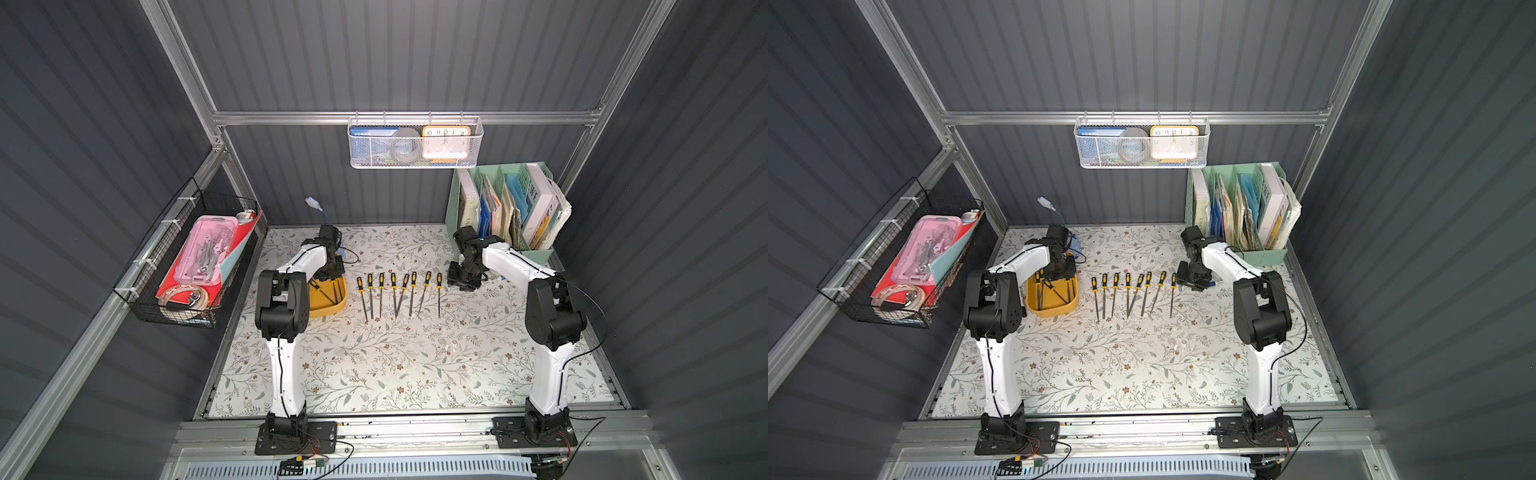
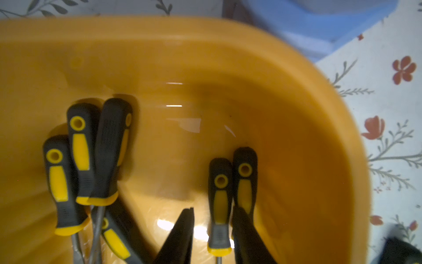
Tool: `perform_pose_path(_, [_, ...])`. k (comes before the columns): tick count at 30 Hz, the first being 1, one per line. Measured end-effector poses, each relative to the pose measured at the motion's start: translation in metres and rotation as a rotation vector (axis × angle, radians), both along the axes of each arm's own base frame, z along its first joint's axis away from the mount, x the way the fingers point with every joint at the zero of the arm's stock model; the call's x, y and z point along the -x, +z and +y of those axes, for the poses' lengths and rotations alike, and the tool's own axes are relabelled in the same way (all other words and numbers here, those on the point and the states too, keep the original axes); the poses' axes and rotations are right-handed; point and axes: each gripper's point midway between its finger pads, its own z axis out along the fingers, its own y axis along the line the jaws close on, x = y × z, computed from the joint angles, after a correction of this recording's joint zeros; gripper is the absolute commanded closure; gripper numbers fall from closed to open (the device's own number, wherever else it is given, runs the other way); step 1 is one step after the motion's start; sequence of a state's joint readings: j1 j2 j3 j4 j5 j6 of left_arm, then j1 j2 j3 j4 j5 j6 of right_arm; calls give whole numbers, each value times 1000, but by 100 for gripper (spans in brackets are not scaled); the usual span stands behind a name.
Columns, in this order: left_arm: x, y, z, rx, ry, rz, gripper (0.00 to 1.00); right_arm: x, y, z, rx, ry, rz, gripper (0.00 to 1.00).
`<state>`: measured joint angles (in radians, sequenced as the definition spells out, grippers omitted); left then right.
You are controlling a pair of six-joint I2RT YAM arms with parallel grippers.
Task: Take the file tool out of the storage box
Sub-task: Pick up the file tool from the storage box, then place the file tool at the center of the board.
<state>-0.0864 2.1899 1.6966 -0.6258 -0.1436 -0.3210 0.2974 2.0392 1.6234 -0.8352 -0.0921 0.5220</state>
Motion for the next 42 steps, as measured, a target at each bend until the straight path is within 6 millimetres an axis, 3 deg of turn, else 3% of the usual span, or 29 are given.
perform_pose_path(6, [5, -7, 6, -18, 3, 22, 80, 0, 0, 1, 0, 0, 0, 55])
perform_pose_path(9, [5, -9, 7, -26, -4, 28, 100, 0, 0, 1, 0, 0, 0, 55])
perform_pose_path(15, [3, -5, 9, -35, 2, 23, 100, 0, 0, 0, 3, -1, -1, 55])
perform_pose_path(18, [1, 6, 9, -34, 3, 11, 100, 0, 0, 0, 4, -1, -3, 55])
perform_pose_path(21, [-6, 38, 8, -28, 6, -48, 100, -1, 0, 1, 3, -3, -8, 55])
perform_pose_path(26, [-9, 128, -5, 25, -3, -223, 100, -4, 1, 4, -3, -4, -19, 55])
perform_pose_path(28, [-2, 160, -22, 52, -19, -285, 100, -4, 1, 6, -5, -1, -22, 55])
perform_pose_path(31, [11, 180, -66, 104, -69, -323, 100, -4, 2, 8, -8, 4, -24, 55])
perform_pose_path(33, [24, 175, -98, 144, -103, -303, 100, -3, 2, 10, -9, 8, -24, 55])
perform_pose_path(36, [49, 145, -134, 188, -130, -223, 100, -3, 2, 11, -10, 19, -24, 55])
perform_pose_path(42, [108, 83, -158, 205, -108, -56, 100, 0, 1, 11, -2, 42, -20, 55])
